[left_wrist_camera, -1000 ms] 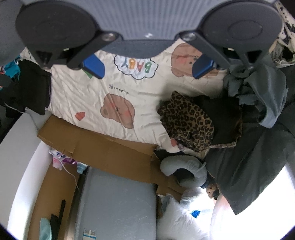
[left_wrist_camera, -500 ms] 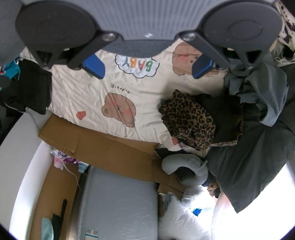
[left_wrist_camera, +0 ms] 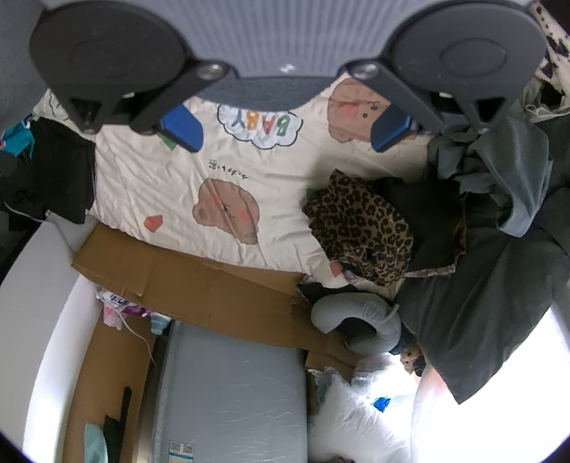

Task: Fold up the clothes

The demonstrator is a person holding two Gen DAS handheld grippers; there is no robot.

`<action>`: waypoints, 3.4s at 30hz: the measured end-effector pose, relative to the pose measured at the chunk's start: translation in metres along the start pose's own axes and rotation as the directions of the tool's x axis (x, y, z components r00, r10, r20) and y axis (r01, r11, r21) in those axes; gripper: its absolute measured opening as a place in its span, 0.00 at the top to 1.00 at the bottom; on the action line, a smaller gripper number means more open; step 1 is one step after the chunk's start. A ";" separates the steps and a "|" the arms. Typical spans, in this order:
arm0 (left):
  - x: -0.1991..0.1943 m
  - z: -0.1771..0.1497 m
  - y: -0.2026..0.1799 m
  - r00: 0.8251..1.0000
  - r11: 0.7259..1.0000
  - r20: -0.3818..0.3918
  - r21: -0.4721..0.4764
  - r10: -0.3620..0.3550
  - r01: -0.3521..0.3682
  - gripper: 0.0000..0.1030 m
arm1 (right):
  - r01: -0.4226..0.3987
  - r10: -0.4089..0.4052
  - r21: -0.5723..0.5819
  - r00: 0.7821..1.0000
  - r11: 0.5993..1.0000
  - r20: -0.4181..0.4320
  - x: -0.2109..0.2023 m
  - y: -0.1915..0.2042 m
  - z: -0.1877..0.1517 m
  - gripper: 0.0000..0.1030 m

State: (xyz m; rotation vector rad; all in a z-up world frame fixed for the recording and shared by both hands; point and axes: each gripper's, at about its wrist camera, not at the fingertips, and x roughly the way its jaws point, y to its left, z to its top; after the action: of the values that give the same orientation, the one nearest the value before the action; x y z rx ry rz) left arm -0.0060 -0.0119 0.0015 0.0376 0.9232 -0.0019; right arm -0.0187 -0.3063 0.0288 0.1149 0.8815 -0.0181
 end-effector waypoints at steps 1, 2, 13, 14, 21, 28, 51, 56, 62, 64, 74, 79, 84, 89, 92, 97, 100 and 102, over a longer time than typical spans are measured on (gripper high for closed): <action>0.000 0.000 0.000 1.000 1.000 0.000 0.001 0.002 -0.002 0.01 | -0.001 0.001 -0.002 1.000 1.000 0.000 0.000 0.000 0.000 0.00; 0.000 0.000 -0.001 1.000 1.000 0.001 0.001 0.004 -0.004 0.01 | -0.003 0.003 -0.004 1.000 1.000 0.000 0.000 0.000 0.000 0.00; 0.001 0.004 0.002 1.000 1.000 -0.025 -0.004 -0.008 0.008 0.01 | -0.033 0.032 -0.037 0.999 0.999 -0.026 0.000 0.007 0.001 0.00; 0.001 0.004 0.002 1.000 1.000 -0.028 -0.008 -0.011 0.011 0.01 | -0.033 0.032 -0.038 0.999 0.999 -0.023 0.000 0.007 0.001 0.00; 0.004 0.006 0.010 0.996 0.997 -0.058 -0.035 -0.071 0.069 0.01 | -0.049 0.048 -0.023 0.999 0.999 -0.016 -0.004 0.004 0.003 0.00; 0.004 0.007 0.012 0.993 0.995 -0.069 -0.050 -0.093 0.090 0.01 | -0.061 0.060 -0.027 0.998 0.998 -0.005 -0.008 0.004 0.004 0.00; 0.002 0.049 0.046 0.995 0.995 0.000 0.013 -0.100 0.100 0.07 | -0.078 0.078 -0.010 0.995 0.997 0.059 -0.001 0.003 0.035 0.00; 0.014 0.060 0.069 0.998 0.997 -0.011 -0.025 -0.068 0.068 0.06 | -0.102 0.102 -0.008 0.993 0.995 0.056 0.005 0.005 0.050 0.00; 0.026 0.070 0.093 0.999 0.997 -0.027 -0.070 -0.036 0.034 0.06 | -0.156 0.156 0.002 0.987 0.988 0.046 0.006 0.009 0.084 0.00; 0.030 0.074 0.098 0.999 0.998 -0.037 -0.068 -0.019 0.016 0.06 | -0.155 0.156 -0.016 0.986 0.988 0.051 0.006 0.014 0.096 0.00; 0.044 0.086 0.111 0.999 0.997 -0.028 -0.073 -0.043 0.040 0.06 | -0.149 0.156 -0.103 0.985 0.983 0.071 0.021 0.035 0.142 0.00; 0.055 0.092 0.113 0.999 0.996 -0.013 -0.078 -0.039 0.038 0.07 | -0.152 0.159 -0.103 0.985 0.983 0.065 0.037 0.036 0.157 0.00; 0.071 0.095 0.116 0.998 0.996 -0.018 -0.071 -0.053 0.052 0.09 | -0.132 0.143 -0.137 0.987 0.982 0.073 0.058 0.035 0.164 0.00; 0.089 0.097 0.122 0.998 0.994 -0.013 -0.092 -0.064 0.062 0.12 | -0.144 0.157 -0.161 0.985 0.976 0.072 0.081 0.034 0.165 0.00; 0.103 0.098 0.122 0.998 0.994 -0.019 -0.091 -0.056 0.054 0.13 | -0.162 0.175 -0.165 0.982 0.973 0.065 0.097 0.034 0.165 0.00; 0.129 0.094 0.123 0.998 0.994 -0.038 -0.102 -0.046 0.042 0.13 | -0.185 0.196 -0.162 0.979 0.969 0.056 0.124 0.034 0.160 0.00; 0.149 0.089 0.126 0.998 0.992 -0.059 -0.124 -0.032 0.024 0.12 | -0.160 0.174 -0.188 0.983 0.969 0.059 0.143 0.037 0.155 0.00; 0.163 0.085 0.126 0.997 0.992 -0.076 -0.127 -0.020 0.010 0.12 | -0.169 0.180 -0.181 0.983 0.969 0.047 0.156 0.038 0.152 0.00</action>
State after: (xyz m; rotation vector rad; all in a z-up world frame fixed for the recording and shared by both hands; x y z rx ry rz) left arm 0.1622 0.1140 -0.0728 -0.0873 0.9991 0.0447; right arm 0.1996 -0.2801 0.0075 0.0253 0.8039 0.2200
